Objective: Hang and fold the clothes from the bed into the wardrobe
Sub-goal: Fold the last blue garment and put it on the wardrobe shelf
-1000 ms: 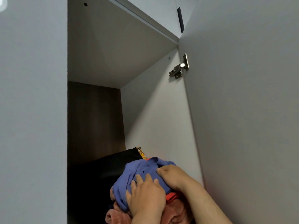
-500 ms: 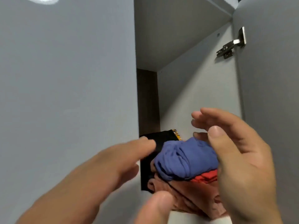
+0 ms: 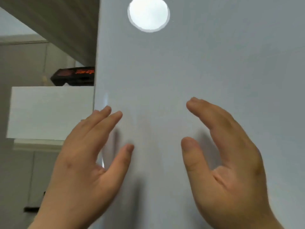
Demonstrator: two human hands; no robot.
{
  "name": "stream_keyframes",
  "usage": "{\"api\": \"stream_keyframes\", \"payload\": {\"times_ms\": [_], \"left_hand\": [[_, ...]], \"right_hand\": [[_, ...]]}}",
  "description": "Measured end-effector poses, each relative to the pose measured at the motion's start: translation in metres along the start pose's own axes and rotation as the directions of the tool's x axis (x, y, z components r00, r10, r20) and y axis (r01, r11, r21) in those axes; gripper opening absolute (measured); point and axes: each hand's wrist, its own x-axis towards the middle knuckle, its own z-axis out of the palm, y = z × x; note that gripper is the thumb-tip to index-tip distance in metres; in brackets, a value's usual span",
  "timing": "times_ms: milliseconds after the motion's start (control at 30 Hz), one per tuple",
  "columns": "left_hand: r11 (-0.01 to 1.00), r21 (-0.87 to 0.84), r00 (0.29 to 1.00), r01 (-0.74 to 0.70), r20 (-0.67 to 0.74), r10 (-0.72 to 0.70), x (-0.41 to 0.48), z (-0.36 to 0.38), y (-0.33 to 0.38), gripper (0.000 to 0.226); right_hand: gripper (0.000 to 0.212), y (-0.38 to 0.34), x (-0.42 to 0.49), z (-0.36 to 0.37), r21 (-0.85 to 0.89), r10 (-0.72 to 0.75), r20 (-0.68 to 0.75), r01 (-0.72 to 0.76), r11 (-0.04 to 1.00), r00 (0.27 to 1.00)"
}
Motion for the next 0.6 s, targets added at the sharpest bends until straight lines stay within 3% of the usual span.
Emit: {"api": "stream_keyframes", "payload": {"times_ms": [233,367,533,600], "left_hand": [[0.927,0.322,0.98,0.195,-0.11,-0.167,-0.027,-0.103,-0.053,0.058],[0.764,0.553,0.943,0.331,-0.214,-0.254,-0.052,-0.168,-0.061,0.055],[0.573,0.666,0.878,0.479,-0.346,-0.332,-0.087,-0.225,-0.044,0.053],[0.495,0.713,0.865,0.497,-0.364,-0.344,-0.101,-0.242,-0.034,0.053]], "right_hand": [[0.047,-0.046,-0.007,0.111,0.381,0.015,0.207,-0.095,0.92,0.978],[0.049,-0.078,-0.03,0.168,0.551,-0.023,0.345,-0.183,0.815,0.938],[0.049,-0.12,-0.065,0.212,0.663,-0.145,0.512,-0.283,0.693,0.846],[0.051,-0.14,-0.077,0.224,0.719,-0.196,0.515,-0.296,0.629,0.834]]}}
